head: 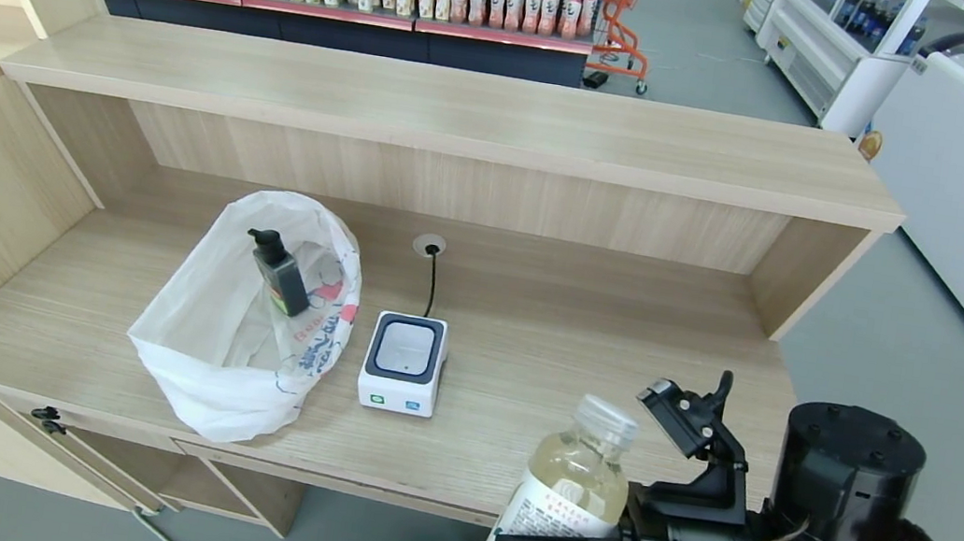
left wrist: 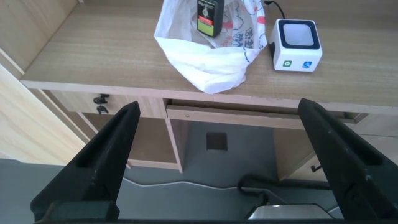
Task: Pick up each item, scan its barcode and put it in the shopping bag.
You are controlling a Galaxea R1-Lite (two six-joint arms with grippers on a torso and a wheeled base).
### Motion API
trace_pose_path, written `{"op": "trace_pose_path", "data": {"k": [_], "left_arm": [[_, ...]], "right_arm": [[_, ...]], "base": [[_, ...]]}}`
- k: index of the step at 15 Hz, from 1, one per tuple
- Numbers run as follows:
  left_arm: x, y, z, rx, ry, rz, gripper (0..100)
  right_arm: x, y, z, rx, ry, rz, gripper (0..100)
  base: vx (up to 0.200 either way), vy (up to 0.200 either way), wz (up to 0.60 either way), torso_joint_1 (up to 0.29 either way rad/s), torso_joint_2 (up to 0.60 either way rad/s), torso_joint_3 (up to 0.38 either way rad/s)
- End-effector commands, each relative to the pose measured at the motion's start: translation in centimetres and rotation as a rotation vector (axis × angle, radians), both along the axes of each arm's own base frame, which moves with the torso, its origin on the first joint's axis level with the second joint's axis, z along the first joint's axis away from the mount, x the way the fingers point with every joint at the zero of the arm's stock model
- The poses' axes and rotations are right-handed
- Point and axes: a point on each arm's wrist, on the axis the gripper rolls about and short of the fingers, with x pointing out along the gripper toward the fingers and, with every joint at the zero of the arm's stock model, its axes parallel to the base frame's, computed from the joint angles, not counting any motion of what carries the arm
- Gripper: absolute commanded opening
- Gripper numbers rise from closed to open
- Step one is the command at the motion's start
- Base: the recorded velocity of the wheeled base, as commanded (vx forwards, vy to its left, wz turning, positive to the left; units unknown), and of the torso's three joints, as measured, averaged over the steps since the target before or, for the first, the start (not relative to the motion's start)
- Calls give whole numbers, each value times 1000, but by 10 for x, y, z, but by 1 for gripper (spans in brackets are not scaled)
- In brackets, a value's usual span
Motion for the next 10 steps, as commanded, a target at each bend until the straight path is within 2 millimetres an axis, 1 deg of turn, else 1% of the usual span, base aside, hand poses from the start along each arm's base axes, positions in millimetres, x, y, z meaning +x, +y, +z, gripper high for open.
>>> {"op": "trace_pose_path", "data": {"k": [1, 10], "left_arm": [[0, 0, 0, 0, -1, 0, 100], [0, 0, 0, 0, -1, 0, 100]], "right_arm": [[0, 0, 0, 0, -1, 1, 0], [-1, -1, 1, 1, -3, 0, 0]], "base": [[0, 0, 0, 0, 0, 0], [0, 0, 0, 0, 0, 0]]}}
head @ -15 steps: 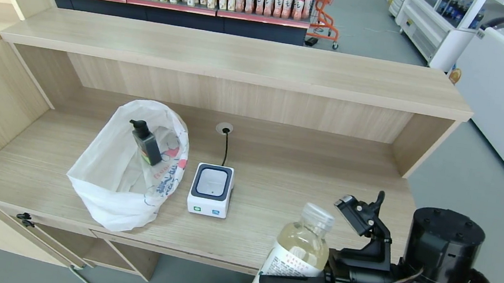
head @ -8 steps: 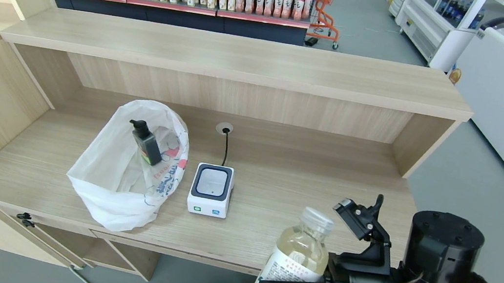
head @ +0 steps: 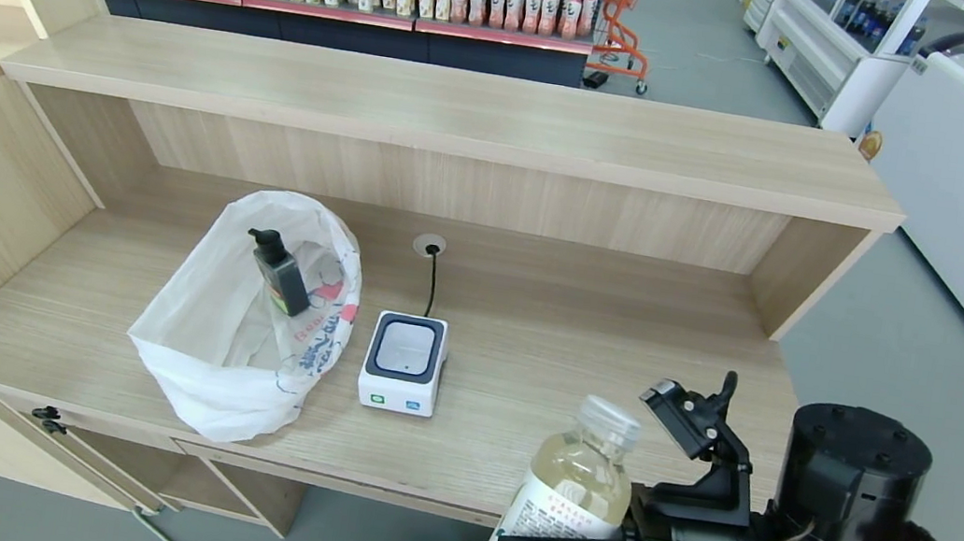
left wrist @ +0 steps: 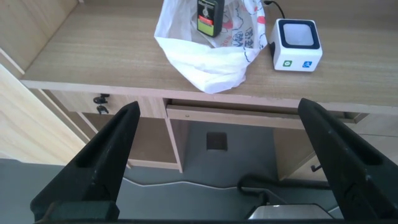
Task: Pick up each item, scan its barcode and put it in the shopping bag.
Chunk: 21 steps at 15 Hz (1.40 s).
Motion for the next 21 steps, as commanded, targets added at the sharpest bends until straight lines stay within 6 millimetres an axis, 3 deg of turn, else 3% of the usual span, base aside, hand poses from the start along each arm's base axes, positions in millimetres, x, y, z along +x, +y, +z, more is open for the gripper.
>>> {"op": "trace_pose_path", "data": {"k": [1, 16, 18, 21], "left_arm": [[0, 0, 0, 0, -1, 0, 100], [0, 0, 0, 0, -1, 0, 100], [0, 0, 0, 0, -1, 0, 100], [0, 0, 0, 0, -1, 0, 100]], "right_arm": [[1, 1, -1, -2, 1, 1, 0], [3, -2, 5, 13, -29, -19, 0], [7, -26, 25, 25, -168, -96, 0], [7, -70, 35, -151, -459, -304, 0]], "base": [[0, 0, 0, 0, 0, 0], [0, 0, 0, 0, 0, 0], [0, 0, 0, 0, 0, 0], [0, 0, 0, 0, 0, 0]]}}
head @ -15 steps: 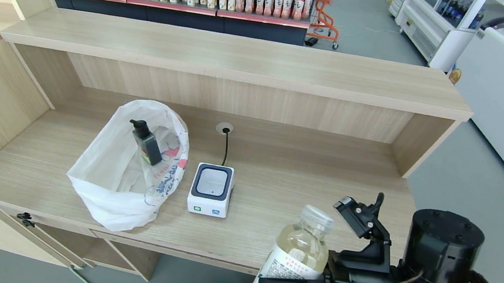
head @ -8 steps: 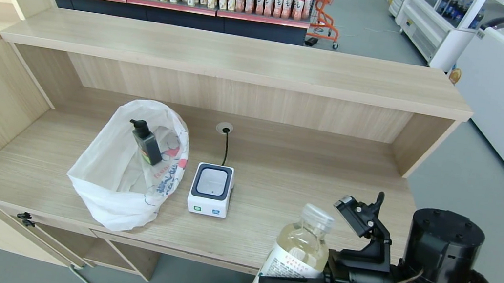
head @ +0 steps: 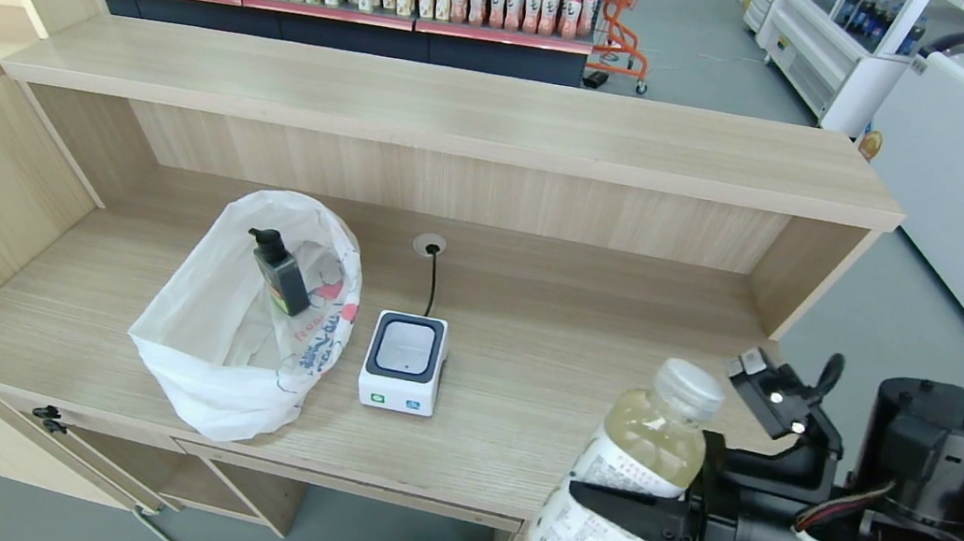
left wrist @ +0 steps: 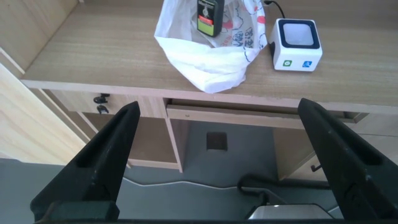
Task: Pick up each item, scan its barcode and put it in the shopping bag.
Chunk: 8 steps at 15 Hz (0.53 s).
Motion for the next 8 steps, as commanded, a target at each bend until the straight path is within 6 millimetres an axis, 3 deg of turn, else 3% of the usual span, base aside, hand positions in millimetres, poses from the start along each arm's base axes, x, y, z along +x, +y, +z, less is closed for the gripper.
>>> {"op": "trace_pose_path", "data": {"k": [1, 4, 8], "left_arm": [[0, 0, 0, 0, -1, 0, 100], [0, 0, 0, 0, -1, 0, 100], [0, 0, 0, 0, -1, 0, 100]], "right_arm": [[-5, -30, 19, -60, -175, -152, 0], [4, -44, 40, -208, -511, -262, 0], [4, -55, 53, -416, -864, -274, 0]], "base": [[0, 0, 0, 0, 0, 0], [0, 0, 0, 0, 0, 0], [0, 0, 0, 0, 0, 0]]}}
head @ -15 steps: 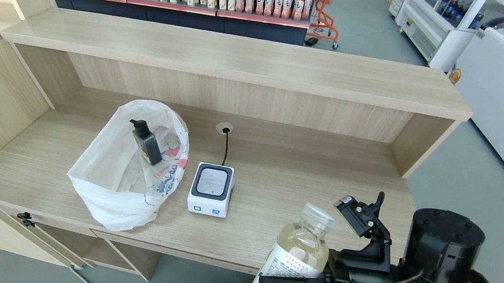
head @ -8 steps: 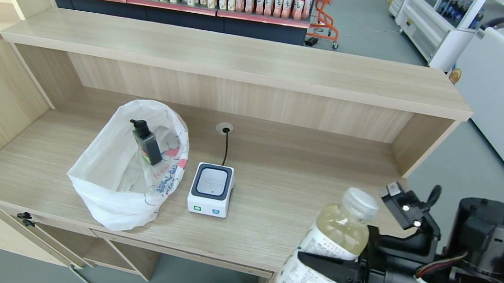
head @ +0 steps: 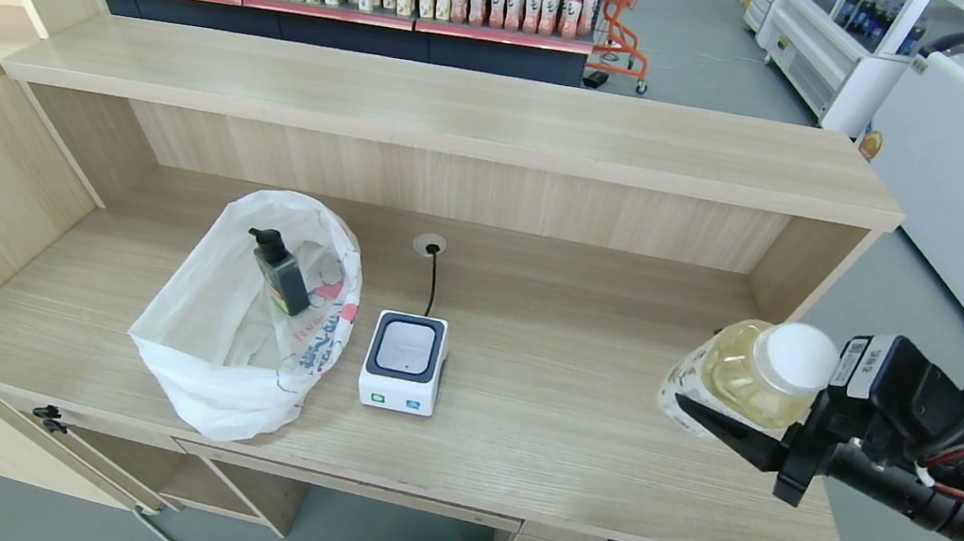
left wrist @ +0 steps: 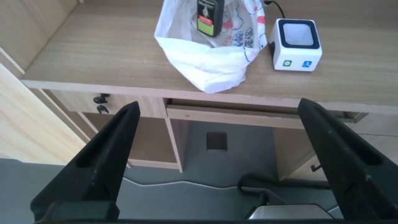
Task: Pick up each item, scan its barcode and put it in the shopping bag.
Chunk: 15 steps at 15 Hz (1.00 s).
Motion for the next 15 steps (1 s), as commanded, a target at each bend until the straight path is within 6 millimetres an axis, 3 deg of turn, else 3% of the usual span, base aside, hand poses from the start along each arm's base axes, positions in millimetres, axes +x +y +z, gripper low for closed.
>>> {"op": "trace_pose_path", "data": {"k": [1, 5, 8, 15], "left_arm": [[0, 0, 0, 0, -1, 0, 100], [0, 0, 0, 0, -1, 0, 100], [0, 0, 0, 0, -1, 0, 100], [0, 0, 0, 3, -1, 0, 100]], "right_arm": [[-6, -6, 13, -46, -109, -46, 0], [-16, -9, 17, -181, -269, -52, 0], [-27, -10, 5, -230, -273, -39, 0], [-33, -7, 7, -247, -302, -21, 0]], "base": [[0, 0, 0, 0, 0, 0], [0, 0, 0, 0, 0, 0], [0, 0, 0, 0, 0, 0], [0, 0, 0, 0, 0, 0]]}}
